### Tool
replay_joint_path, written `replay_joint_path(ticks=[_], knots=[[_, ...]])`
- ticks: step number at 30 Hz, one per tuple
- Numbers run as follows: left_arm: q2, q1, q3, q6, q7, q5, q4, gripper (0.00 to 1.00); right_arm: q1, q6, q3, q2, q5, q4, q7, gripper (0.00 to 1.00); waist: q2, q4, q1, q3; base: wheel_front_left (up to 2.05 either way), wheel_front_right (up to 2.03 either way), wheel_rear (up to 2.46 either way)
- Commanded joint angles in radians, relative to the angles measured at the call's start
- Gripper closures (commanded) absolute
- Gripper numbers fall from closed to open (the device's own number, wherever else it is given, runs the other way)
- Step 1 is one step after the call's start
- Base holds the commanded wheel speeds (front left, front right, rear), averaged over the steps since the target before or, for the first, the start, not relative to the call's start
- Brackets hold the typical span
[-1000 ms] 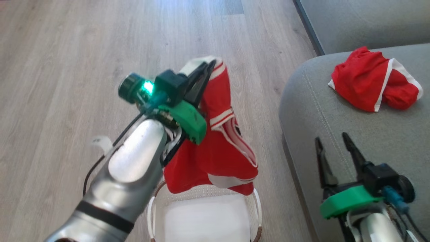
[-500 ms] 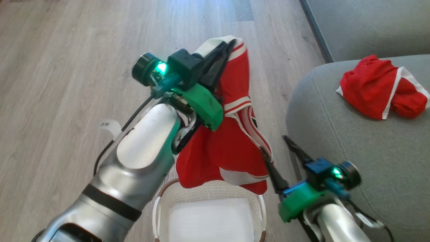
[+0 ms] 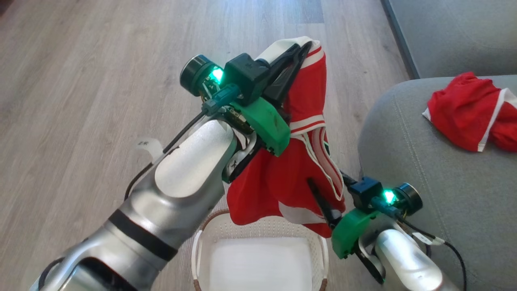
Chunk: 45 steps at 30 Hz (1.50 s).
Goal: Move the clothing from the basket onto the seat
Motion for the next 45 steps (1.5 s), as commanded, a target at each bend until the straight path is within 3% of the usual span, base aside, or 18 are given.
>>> replay_joint_path(ticks=[1,16,17,18,19,20,21,22,35,45], knots=[[0.016,-0.081,0.026,0.011,-0.012,-0.009,-0.028,1.0,-0.059,0.0,0.026,0.016,0.017,-0.022,-0.007,1.0,0.0,0.006,0.0001,0.001,0.0,0.0,0.0],[0.032,0.032,0.057,0.045,-0.033,-0.056,0.046,1.0,-0.105,0.0,-0.016,-0.034,0.052,-0.137,-0.007,1.0,0.0,-0.021,0.0001,-0.003,0.0,0.0,0.0],[0.036,0.046,0.06,0.045,-0.034,-0.057,0.049,0.83,-0.111,0.0,-0.022,-0.041,0.053,-0.15,-0.007,1.0,0.0,-0.026,0.0001,-0.004,0.0,0.0,0.0],[0.039,0.06,0.062,0.046,-0.035,-0.058,0.052,0.56,-0.116,0.0,-0.029,-0.047,0.055,-0.162,-0.007,1.0,0.0,-0.031,0.0001,-0.005,0.0,0.0,0.0],[0.042,0.075,0.066,0.045,-0.036,-0.061,0.055,0.5,-0.122,0.0,-0.035,-0.054,0.055,-0.173,-0.007,1.0,0.0,-0.036,0.0001,-0.006,0.0,0.0,0.0],[0.045,0.088,0.07,0.045,-0.036,-0.062,0.058,0.36,-0.128,0.0,-0.04,-0.062,0.055,-0.184,-0.007,1.0,0.0,-0.042,0.0001,-0.007,0.0,0.0,0.0],[0.047,0.101,0.074,0.045,-0.037,-0.064,0.06,0.11,-0.134,0.0,-0.044,-0.07,0.055,-0.192,-0.007,1.0,0.0,-0.048,0.0001,-0.008,0.0,0.0,0.0],[0.048,0.114,0.078,0.044,-0.037,-0.066,0.062,0.0,-0.141,0.0,-0.049,-0.078,0.056,-0.201,-0.007,1.0,0.0,-0.053,0.0001,-0.01,0.0,0.0,0.0],[0.043,0.282,0.091,0.028,-0.038,-0.021,-0.011,0.0,-0.202,0.0,-0.096,-0.222,0.066,-0.279,0.037,1.0,0.0,-0.14,0.0001,-0.008,0.0,0.0,0.0],[0.027,0.372,0.082,0.018,-0.038,0.007,-0.036,0.0,-0.215,0.0,-0.14,-0.318,0.083,-0.398,0.12,1.0,0.0,-0.265,0.0001,0.018,0.0,0.0,0.0]])
